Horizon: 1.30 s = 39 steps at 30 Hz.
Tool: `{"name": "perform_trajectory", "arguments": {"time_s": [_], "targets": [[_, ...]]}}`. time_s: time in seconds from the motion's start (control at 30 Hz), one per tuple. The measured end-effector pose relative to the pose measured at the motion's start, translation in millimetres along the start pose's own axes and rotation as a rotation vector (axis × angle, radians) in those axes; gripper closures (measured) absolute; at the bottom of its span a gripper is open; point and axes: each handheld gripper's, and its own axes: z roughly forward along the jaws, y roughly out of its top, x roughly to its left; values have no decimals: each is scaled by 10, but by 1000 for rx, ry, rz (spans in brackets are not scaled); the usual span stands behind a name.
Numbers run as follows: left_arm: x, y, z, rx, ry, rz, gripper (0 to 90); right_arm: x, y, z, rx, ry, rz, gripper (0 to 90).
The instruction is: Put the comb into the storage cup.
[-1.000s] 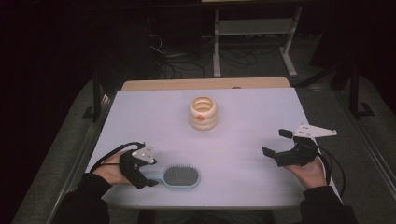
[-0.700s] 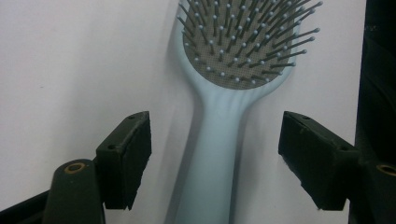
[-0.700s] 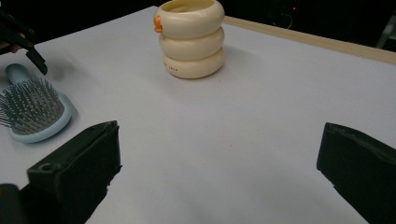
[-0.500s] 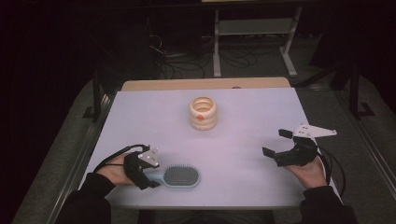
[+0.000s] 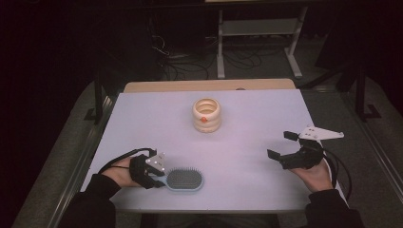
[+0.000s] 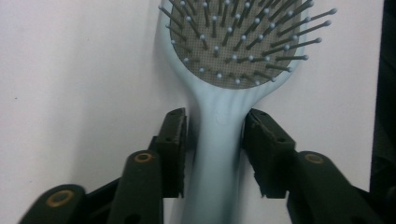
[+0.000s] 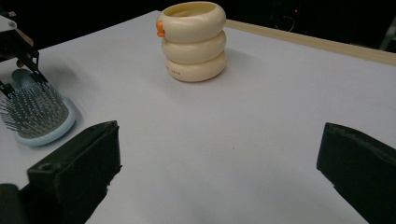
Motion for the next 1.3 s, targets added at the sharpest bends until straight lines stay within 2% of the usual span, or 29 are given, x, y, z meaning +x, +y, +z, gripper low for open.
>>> {"name": "perform_trajectory", "arguments": {"time_s": [0.17,0.47,0.77,1.3], "targets": [[-7,36,-1,21,-4,13,701,-4,1,-2,-4,4,6,0],[-1,22,-24,-1,24,15,703,-4,1,-2,-3,3,5,0],[16,18,-72,-9,47,-10,703,-6,1,-5,-6,2,7,0],[79,88,-343,-57,86,-25,703,-4,3,-9,-9,2,6,0]]}}
